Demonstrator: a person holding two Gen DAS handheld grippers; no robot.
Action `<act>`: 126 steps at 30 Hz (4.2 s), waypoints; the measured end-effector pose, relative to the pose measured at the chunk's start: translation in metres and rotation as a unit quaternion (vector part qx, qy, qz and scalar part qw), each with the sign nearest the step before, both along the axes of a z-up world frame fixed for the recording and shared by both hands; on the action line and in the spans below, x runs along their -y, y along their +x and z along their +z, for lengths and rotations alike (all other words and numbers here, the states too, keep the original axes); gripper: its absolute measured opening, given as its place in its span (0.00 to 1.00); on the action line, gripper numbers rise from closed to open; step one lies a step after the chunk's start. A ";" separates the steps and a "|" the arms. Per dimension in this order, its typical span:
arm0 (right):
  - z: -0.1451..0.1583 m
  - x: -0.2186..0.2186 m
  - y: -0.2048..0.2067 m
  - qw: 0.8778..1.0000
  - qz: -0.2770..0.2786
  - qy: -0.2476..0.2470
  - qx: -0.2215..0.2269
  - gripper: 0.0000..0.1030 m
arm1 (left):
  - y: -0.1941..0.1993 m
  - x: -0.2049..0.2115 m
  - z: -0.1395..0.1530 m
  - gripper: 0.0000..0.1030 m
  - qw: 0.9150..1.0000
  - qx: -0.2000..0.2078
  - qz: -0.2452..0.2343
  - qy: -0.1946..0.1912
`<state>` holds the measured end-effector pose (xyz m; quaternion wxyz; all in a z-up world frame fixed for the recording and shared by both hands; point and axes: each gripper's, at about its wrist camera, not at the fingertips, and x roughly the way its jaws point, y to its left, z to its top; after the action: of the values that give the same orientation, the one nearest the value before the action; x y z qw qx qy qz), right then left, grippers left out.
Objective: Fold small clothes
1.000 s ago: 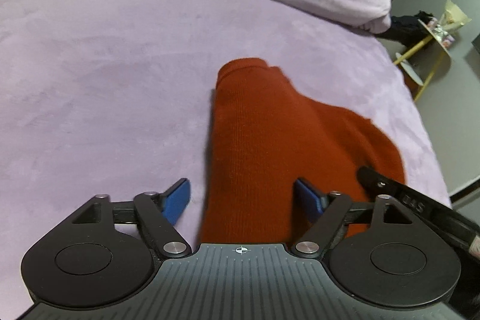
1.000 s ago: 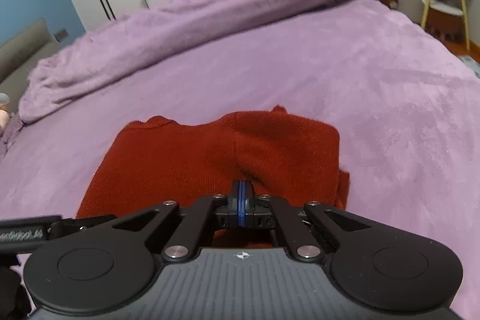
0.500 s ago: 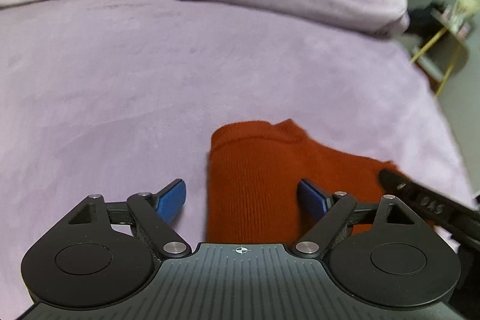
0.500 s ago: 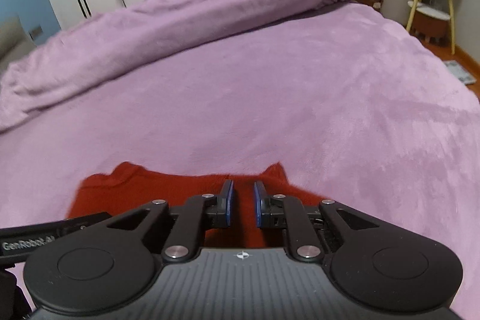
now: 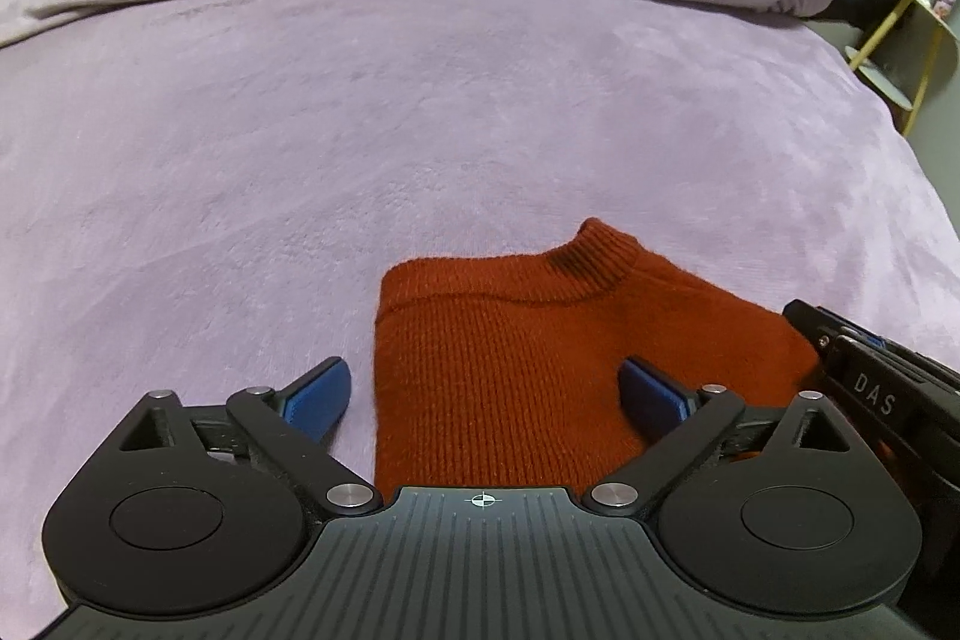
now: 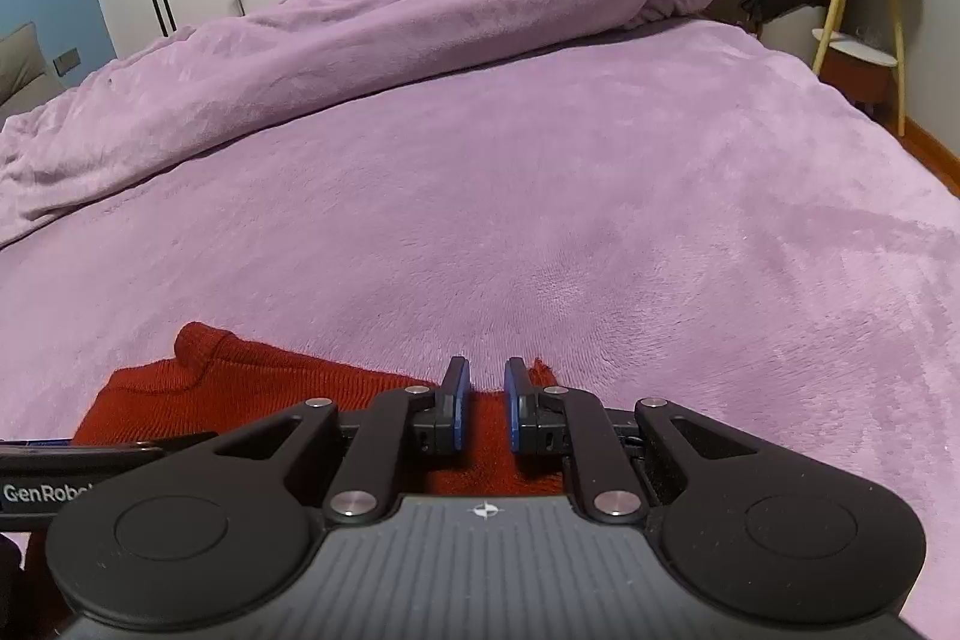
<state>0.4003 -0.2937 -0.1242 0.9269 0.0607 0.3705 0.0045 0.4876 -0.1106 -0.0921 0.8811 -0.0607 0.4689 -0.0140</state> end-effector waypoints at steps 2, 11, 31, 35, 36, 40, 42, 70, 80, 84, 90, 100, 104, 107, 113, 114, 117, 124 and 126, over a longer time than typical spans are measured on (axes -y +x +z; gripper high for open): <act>-0.001 0.001 0.002 1.000 0.000 0.002 0.000 0.11 | 0.000 0.002 -0.002 0.99 1.000 0.004 0.001 0.006; 0.011 0.010 -0.028 0.999 -0.006 0.039 0.027 0.13 | -0.020 -0.009 0.006 1.00 1.000 0.014 -0.005 -0.016; -0.003 0.082 -0.243 0.925 -0.096 0.367 -0.014 0.08 | -0.226 -0.041 0.014 0.96 0.998 0.054 -0.016 -0.029; 0.006 0.073 -0.243 0.937 -0.095 0.335 -0.018 0.07 | -0.220 -0.032 0.013 0.96 0.998 0.051 -0.025 0.009; 0.003 0.080 -0.247 0.921 -0.089 0.379 -0.012 0.06 | -0.220 -0.034 0.014 0.95 0.998 0.055 -0.022 0.022; -0.013 0.103 -0.248 0.905 -0.102 0.413 -0.022 0.07 | -0.221 -0.054 0.015 0.94 0.999 0.046 0.013 0.010; -0.020 0.105 -0.243 0.924 -0.092 0.367 -0.055 0.08 | -0.221 -0.066 0.014 0.93 0.999 0.024 0.021 -0.029; -0.044 0.132 -0.104 0.875 0.008 0.469 -0.118 0.31 | -0.095 -0.095 -0.027 0.68 0.930 -0.061 -0.035 -0.362; -0.041 0.085 -0.124 0.837 0.022 0.531 -0.127 0.26 | -0.125 -0.122 0.015 0.49 0.923 -0.033 -0.035 -0.382; -0.045 0.042 -0.146 0.819 0.062 0.542 -0.175 0.26 | -0.166 -0.159 0.027 0.50 0.932 -0.053 -0.020 -0.358; -0.026 0.020 -0.168 0.849 0.045 0.486 -0.203 0.45 | -0.207 -0.196 0.026 0.51 0.956 -0.086 0.017 -0.278; 0.062 -0.079 -0.117 0.959 0.062 0.245 -0.127 0.14 | -0.158 -0.137 0.058 0.66 0.988 0.013 0.034 -0.148; 0.041 -0.122 -0.079 0.976 0.062 0.153 -0.138 0.10 | -0.125 -0.118 0.030 0.69 0.995 -0.001 0.069 -0.068; 0.017 -0.119 -0.076 0.984 0.039 0.103 -0.144 0.01 | -0.107 -0.117 0.006 0.80 0.993 -0.028 0.082 -0.075; -0.001 -0.107 -0.076 0.986 0.034 0.127 -0.097 0.02 | -0.086 -0.096 -0.006 0.94 0.997 -0.022 0.069 -0.025; -0.003 -0.106 -0.082 0.987 0.040 0.126 -0.087 0.02 | -0.085 -0.093 -0.008 0.94 0.997 -0.019 0.068 -0.015; 0.007 -0.097 -0.107 0.985 0.056 0.143 -0.081 0.07 | -0.095 -0.094 -0.005 0.94 0.998 -0.010 0.066 -0.014; 0.028 -0.041 -0.249 0.981 0.049 0.185 -0.017 0.23 | -0.197 -0.132 0.023 0.93 0.992 0.027 0.063 -0.106; 0.027 -0.024 -0.286 0.983 0.024 0.182 -0.024 0.45 | -0.251 -0.138 0.027 0.93 0.989 0.040 0.071 -0.124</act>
<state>0.1147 -0.2697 -0.0975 0.8910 0.2195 0.3866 0.0921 0.2370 0.0276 -0.0649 0.8836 -0.2023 0.4221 -0.0117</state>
